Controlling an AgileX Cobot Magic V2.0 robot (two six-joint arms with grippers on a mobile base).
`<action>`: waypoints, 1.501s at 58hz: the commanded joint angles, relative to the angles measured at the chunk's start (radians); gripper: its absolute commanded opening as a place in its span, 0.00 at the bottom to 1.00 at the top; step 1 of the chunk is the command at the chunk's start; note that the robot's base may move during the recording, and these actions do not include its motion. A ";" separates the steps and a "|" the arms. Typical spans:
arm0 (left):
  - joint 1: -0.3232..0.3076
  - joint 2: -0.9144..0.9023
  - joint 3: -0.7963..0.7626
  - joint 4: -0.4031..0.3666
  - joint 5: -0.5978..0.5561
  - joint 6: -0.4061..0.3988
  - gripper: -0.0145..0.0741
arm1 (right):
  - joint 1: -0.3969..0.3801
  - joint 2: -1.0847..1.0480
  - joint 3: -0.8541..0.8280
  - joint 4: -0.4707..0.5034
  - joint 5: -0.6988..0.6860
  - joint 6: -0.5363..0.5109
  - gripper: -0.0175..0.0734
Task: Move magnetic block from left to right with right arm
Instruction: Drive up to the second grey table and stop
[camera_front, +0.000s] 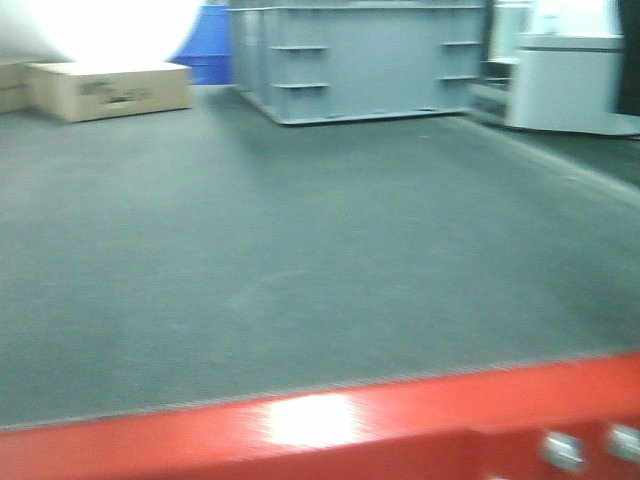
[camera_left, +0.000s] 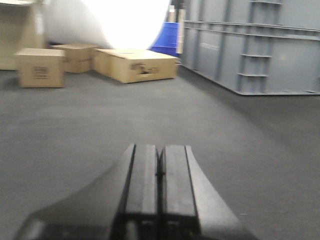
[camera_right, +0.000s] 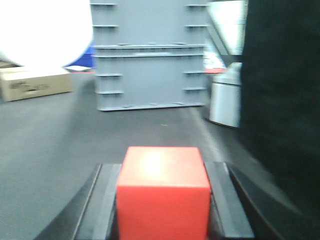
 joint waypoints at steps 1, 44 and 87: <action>0.001 -0.009 0.008 -0.005 -0.087 0.000 0.02 | -0.007 0.010 -0.033 0.002 -0.088 -0.010 0.50; 0.001 -0.009 0.008 -0.005 -0.087 0.000 0.02 | -0.007 0.010 -0.033 0.002 -0.088 -0.010 0.50; 0.001 -0.009 0.008 -0.005 -0.087 0.000 0.02 | -0.007 0.010 -0.033 0.002 -0.088 -0.010 0.50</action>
